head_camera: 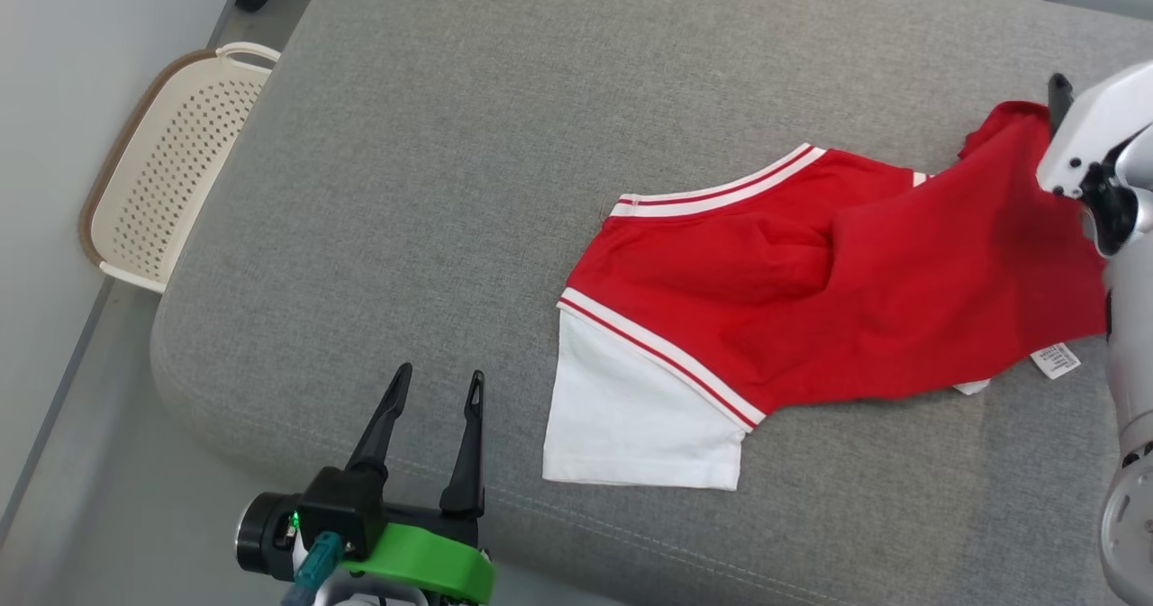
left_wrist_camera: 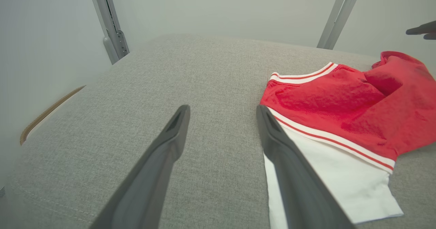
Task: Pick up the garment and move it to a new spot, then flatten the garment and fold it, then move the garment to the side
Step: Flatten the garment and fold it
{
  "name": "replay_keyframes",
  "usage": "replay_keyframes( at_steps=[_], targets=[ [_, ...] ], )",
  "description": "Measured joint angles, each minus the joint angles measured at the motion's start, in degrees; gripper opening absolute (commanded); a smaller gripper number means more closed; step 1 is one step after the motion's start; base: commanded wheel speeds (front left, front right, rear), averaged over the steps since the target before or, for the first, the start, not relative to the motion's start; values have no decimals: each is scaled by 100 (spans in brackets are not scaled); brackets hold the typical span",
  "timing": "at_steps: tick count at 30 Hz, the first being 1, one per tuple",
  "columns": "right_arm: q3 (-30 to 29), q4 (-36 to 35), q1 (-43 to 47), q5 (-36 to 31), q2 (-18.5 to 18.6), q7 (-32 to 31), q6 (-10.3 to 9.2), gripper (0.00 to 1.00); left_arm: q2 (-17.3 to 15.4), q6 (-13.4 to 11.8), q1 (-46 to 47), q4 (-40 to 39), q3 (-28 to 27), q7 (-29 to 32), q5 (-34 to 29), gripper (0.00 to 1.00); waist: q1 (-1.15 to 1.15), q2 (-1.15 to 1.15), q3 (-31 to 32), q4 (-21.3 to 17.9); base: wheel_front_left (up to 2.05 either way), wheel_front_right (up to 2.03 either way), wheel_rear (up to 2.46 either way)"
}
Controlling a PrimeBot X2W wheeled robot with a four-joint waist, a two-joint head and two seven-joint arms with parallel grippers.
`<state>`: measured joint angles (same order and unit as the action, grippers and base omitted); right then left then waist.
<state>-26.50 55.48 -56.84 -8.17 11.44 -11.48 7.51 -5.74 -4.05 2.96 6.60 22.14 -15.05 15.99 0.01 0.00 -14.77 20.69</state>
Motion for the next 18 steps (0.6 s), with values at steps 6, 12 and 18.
replay_keyframes(
  at_steps=[6,12,18],
  targets=[
    [-336,377,124,-480,172,-517,-2,100,-52,-1,-2,54,-38,-1,-7,100,0,0,215,-216,0,0,0],
    [-187,285,193,-367,-19,216,-1,100,-87,-115,-28,135,-78,-8,-64,100,0,0,454,-369,0,0,0],
    [338,146,791,564,-278,1429,-1,100,-37,-419,-150,308,-470,210,327,100,0,0,807,-530,0,0,0]
  ],
)
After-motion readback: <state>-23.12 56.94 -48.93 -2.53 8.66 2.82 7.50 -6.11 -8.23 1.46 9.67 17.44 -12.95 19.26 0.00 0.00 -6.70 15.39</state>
